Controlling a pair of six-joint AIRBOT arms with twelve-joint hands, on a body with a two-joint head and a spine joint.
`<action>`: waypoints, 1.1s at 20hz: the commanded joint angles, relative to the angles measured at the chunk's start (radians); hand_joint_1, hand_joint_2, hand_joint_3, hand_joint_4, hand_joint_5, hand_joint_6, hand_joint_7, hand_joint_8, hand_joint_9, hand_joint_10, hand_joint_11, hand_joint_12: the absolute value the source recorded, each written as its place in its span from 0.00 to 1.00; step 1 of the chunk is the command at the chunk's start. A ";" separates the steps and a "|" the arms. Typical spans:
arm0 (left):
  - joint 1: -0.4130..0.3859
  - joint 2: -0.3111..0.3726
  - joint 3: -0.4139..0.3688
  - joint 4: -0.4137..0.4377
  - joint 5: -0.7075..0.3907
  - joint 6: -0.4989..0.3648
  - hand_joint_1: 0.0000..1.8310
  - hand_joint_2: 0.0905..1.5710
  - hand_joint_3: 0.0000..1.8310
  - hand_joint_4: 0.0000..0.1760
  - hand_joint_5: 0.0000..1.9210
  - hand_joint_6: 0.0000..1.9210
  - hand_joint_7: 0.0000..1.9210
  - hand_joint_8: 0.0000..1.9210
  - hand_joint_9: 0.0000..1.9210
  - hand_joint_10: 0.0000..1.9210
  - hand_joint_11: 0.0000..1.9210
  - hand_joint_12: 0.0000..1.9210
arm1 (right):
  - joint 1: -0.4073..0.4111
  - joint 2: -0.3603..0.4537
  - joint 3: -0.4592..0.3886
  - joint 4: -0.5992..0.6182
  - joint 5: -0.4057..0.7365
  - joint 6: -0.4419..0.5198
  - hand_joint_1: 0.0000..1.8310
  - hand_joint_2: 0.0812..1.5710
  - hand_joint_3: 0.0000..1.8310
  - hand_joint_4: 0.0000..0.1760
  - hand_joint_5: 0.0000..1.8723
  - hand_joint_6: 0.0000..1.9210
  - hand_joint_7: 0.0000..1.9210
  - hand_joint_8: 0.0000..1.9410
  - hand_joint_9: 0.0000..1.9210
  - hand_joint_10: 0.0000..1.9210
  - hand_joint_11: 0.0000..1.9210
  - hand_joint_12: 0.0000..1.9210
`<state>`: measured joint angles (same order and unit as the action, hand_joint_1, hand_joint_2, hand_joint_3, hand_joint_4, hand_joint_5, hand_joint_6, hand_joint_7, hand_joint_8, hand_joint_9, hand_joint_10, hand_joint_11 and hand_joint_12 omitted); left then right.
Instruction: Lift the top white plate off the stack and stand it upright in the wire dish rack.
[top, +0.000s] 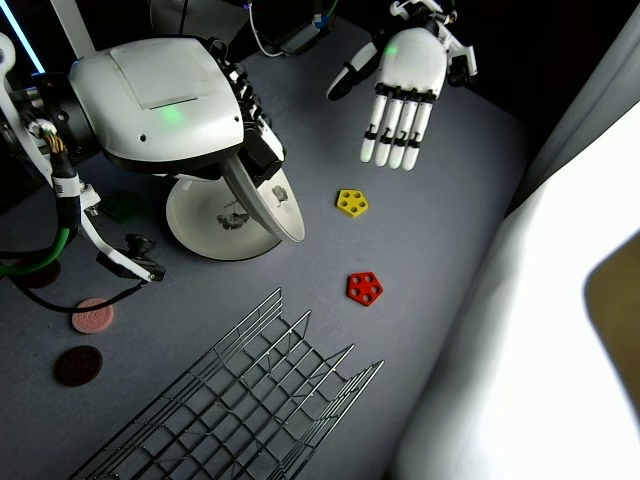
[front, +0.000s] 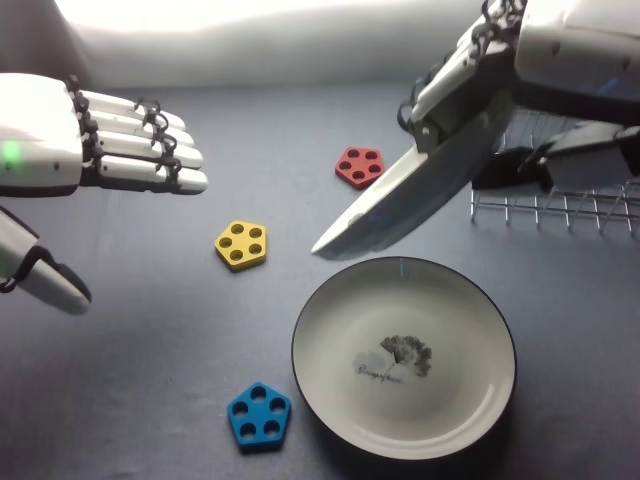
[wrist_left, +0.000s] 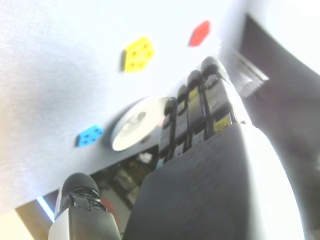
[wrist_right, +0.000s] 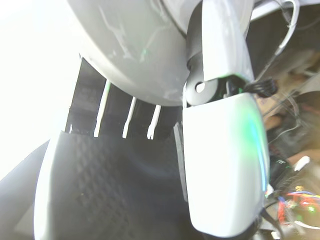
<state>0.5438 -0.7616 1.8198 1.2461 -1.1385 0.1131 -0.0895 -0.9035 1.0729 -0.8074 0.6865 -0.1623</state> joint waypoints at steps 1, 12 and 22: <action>-0.019 0.014 0.001 -0.079 -0.058 0.024 0.06 0.56 0.00 0.00 0.05 0.00 0.06 0.00 0.06 0.00 0.08 0.01 | 0.020 0.011 0.002 0.067 0.102 -0.003 0.82 0.64 0.00 0.00 0.53 0.48 0.59 0.23 0.60 0.34 0.55 0.67; -0.018 0.055 -0.030 -0.076 0.003 0.263 0.05 0.56 0.00 0.00 0.05 0.00 0.07 0.00 0.08 0.00 0.08 0.01 | 0.025 0.004 0.040 0.296 0.107 -0.063 0.82 0.64 0.00 0.00 0.55 0.47 0.59 0.23 0.59 0.34 0.52 0.68; 0.051 0.089 -0.044 -0.072 -0.031 0.320 0.05 0.55 0.00 0.00 0.05 0.00 0.06 0.00 0.06 0.01 0.06 0.00 | 0.009 0.022 0.067 0.504 0.132 -0.045 0.82 0.64 0.00 0.00 0.54 0.48 0.61 0.20 0.59 0.35 0.52 0.68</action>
<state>0.6147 -0.6807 1.7782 1.2434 -1.1164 0.4282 -0.0910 -0.8948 1.1385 -0.3561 0.6758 -0.2222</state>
